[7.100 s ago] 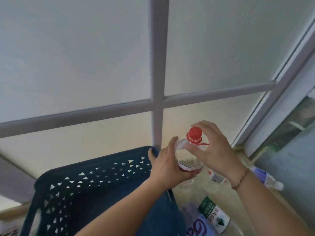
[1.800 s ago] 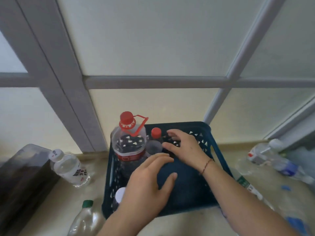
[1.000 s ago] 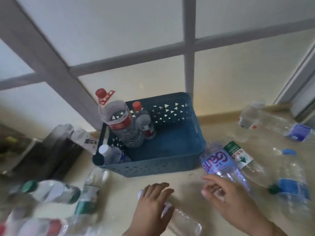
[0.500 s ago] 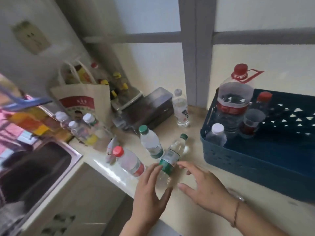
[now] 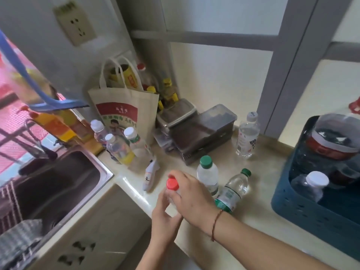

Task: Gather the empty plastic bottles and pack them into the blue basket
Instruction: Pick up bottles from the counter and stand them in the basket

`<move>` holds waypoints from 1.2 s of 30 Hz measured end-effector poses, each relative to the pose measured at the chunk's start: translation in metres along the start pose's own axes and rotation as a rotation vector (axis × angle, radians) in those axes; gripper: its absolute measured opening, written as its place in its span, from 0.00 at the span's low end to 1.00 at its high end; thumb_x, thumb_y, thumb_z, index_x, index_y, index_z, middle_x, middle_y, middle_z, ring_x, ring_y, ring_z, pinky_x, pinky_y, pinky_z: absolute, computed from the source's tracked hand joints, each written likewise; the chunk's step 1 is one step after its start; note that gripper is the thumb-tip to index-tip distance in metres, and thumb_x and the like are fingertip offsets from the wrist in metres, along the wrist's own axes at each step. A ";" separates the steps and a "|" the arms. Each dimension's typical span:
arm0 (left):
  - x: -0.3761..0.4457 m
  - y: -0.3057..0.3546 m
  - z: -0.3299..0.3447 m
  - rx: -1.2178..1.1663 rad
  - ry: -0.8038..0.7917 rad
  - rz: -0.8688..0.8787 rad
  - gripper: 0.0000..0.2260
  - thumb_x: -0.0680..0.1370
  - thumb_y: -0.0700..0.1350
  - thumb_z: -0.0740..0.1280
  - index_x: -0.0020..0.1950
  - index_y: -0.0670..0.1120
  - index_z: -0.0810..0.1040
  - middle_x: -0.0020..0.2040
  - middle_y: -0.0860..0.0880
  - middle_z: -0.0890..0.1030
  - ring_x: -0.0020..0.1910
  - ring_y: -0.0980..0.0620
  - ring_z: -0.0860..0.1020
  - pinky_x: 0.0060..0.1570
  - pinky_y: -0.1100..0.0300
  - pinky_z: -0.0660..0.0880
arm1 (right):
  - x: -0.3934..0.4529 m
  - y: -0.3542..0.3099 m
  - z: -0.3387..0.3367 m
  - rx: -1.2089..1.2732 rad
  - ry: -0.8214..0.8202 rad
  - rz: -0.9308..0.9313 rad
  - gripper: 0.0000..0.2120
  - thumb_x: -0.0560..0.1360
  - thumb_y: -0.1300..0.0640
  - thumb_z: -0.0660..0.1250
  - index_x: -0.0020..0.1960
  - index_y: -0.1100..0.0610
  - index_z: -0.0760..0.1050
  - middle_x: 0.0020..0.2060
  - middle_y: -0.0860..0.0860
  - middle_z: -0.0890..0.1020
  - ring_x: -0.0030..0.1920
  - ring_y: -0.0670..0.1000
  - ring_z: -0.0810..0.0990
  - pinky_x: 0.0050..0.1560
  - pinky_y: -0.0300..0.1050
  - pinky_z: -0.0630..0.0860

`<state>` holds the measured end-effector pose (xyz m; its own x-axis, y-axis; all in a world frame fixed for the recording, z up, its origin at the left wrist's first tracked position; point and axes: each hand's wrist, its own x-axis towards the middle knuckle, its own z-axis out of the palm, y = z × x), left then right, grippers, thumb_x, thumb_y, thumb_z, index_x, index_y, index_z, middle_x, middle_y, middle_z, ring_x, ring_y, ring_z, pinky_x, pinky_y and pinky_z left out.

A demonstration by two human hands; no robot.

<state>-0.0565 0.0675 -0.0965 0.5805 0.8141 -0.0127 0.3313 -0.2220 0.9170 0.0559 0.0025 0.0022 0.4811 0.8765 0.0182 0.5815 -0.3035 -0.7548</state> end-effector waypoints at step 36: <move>-0.040 0.282 0.360 -0.385 -1.166 -0.680 0.07 0.80 0.45 0.63 0.57 0.48 0.76 0.60 0.45 0.78 0.59 0.44 0.76 0.58 0.47 0.74 | -0.163 0.256 -0.325 0.106 0.734 0.612 0.10 0.77 0.56 0.68 0.57 0.46 0.74 0.55 0.48 0.75 0.53 0.47 0.76 0.58 0.42 0.71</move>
<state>0.2812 -0.2204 0.0187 0.7294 -0.2488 -0.6373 0.6816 0.3436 0.6460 0.3391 -0.3395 0.0194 0.9933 0.1140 -0.0198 0.0482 -0.5637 -0.8245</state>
